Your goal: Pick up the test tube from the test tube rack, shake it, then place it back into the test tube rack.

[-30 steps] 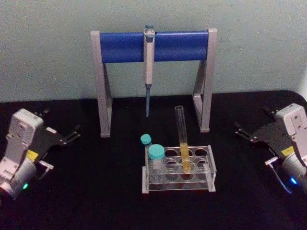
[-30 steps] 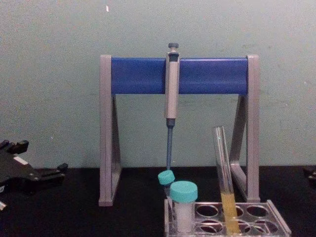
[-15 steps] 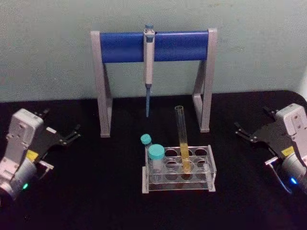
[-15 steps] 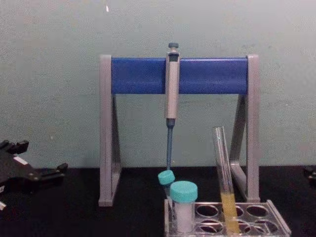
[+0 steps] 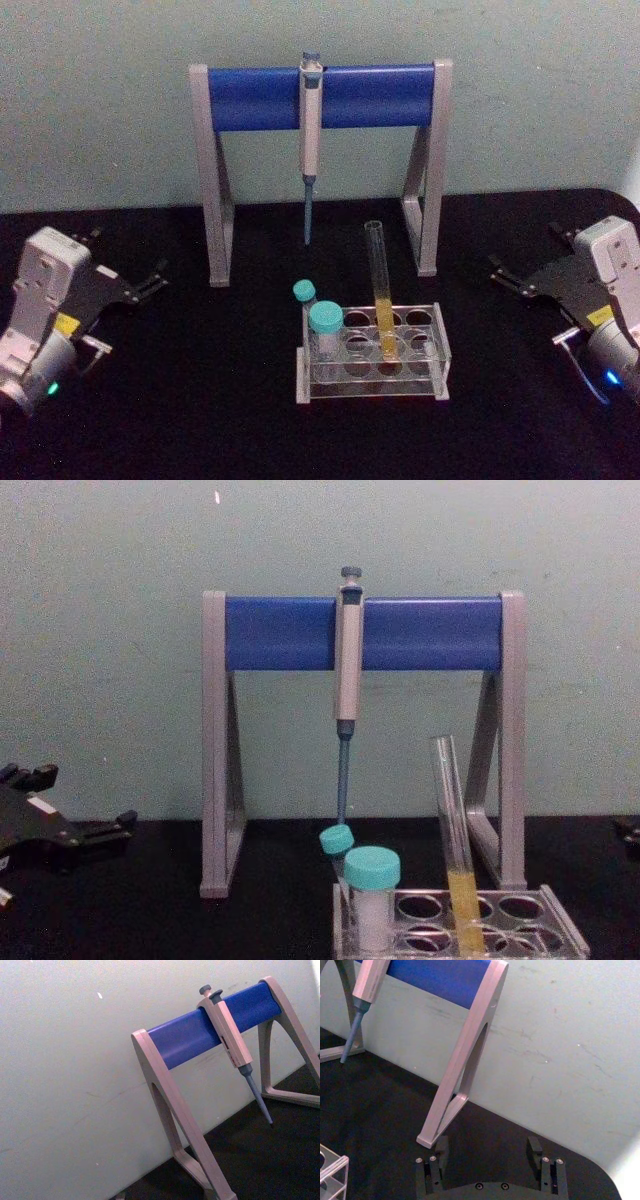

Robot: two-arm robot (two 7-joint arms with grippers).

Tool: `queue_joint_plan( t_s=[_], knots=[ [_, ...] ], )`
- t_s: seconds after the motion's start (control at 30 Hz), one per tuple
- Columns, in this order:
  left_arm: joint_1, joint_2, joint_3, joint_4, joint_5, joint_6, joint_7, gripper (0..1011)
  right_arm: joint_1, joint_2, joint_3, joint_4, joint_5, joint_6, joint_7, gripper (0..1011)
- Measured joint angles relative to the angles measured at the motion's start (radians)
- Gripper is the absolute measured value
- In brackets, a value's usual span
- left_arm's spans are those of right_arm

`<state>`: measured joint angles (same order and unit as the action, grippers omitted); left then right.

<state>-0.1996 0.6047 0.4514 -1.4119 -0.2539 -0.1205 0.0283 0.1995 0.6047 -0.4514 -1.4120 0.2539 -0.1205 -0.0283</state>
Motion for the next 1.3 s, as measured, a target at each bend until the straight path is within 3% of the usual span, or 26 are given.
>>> queue_joint_plan(
  t_s=[1.3],
  knots=[
    [0.000, 0.000, 0.000, 0.000, 0.000, 0.000, 0.000, 1010, -0.007, -0.005, 0.011, -0.007, 0.000, 0.002, 0.013, 1000]
  ],
)
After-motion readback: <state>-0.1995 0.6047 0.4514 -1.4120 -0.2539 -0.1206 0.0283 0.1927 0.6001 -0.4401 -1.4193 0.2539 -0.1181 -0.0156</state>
